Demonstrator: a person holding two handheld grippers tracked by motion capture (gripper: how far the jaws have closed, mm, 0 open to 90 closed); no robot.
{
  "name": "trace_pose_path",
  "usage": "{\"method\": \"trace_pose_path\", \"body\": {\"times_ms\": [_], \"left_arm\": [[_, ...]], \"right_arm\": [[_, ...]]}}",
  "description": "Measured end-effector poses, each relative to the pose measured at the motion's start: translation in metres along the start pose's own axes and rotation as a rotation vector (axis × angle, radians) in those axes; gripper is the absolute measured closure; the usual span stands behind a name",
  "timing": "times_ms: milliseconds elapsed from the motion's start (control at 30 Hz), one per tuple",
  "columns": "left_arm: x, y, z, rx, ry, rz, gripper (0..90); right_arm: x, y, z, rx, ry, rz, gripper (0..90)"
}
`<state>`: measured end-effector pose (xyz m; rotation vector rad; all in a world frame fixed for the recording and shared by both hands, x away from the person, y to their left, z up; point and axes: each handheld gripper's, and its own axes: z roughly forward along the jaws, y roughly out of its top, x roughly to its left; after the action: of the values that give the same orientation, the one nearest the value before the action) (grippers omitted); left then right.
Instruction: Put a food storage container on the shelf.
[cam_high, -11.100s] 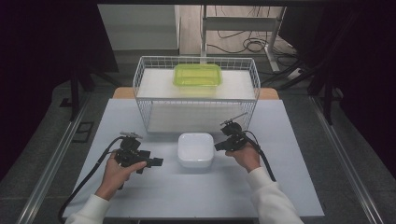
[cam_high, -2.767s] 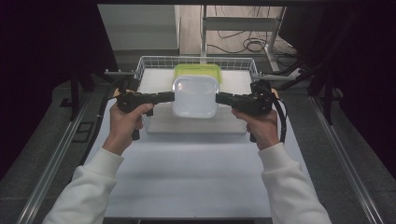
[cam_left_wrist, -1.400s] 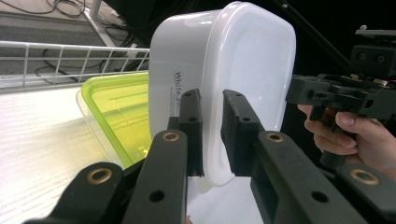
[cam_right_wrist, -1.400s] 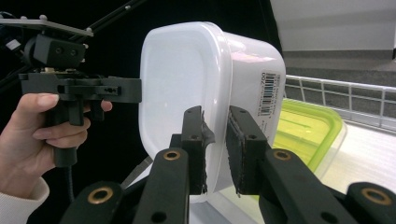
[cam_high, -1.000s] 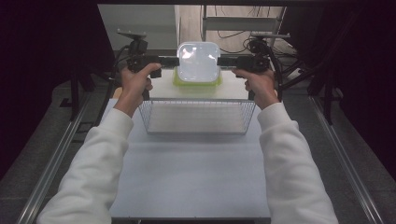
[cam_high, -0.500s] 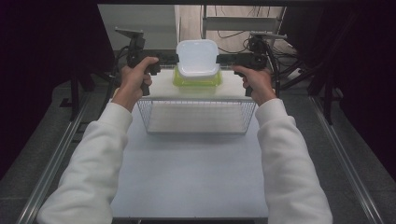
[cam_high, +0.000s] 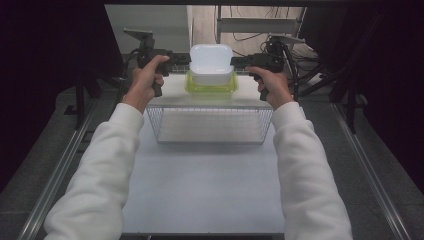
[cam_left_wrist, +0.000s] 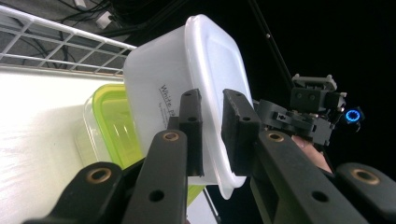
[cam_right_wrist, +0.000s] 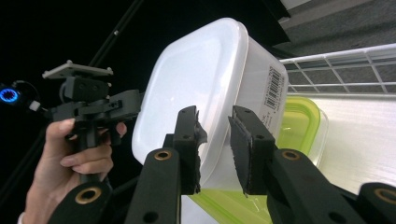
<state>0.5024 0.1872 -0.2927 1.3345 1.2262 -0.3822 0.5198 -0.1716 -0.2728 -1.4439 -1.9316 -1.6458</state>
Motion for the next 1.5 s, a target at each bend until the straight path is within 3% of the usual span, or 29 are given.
{"method": "trace_pose_path", "body": {"times_ms": [300,467,533,600,767,933,1133,1267,1500], "left_arm": [[0.005,0.001,0.004,-0.01,0.0,-0.022,77.1],[0.002,0.0,0.003,-0.021,0.012,-0.004,76.9],[0.0,0.0,0.0,-0.043,0.004,0.017,74.4],[-0.005,0.0,-0.005,-0.064,0.028,0.05,69.1],[-0.012,-0.002,-0.017,-0.081,0.059,0.129,54.1],[-0.025,-0.012,-0.021,-0.042,0.08,0.24,44.5],[-0.036,-0.026,-0.035,-0.04,0.112,0.325,33.8],[-0.038,-0.04,-0.047,-0.037,0.166,0.39,28.7],[-0.03,-0.07,-0.062,-0.002,0.192,0.451,25.7]], "right_arm": [[-0.003,0.0,0.001,-0.004,0.002,0.045,69.6],[-0.003,0.0,0.001,-0.002,0.004,0.041,68.3],[-0.002,0.0,0.0,-0.017,0.011,0.027,63.1],[-0.001,0.0,-0.002,-0.04,0.012,0.008,59.0],[0.007,-0.001,-0.012,-0.088,-0.037,-0.069,49.7],[0.016,-0.008,-0.02,-0.081,-0.069,-0.165,44.7],[0.023,-0.022,-0.032,-0.054,-0.104,-0.256,39.2],[0.026,-0.033,-0.042,-0.039,-0.107,-0.312,34.9],[0.025,-0.051,-0.053,-0.007,-0.118,-0.36,31.2]]}}
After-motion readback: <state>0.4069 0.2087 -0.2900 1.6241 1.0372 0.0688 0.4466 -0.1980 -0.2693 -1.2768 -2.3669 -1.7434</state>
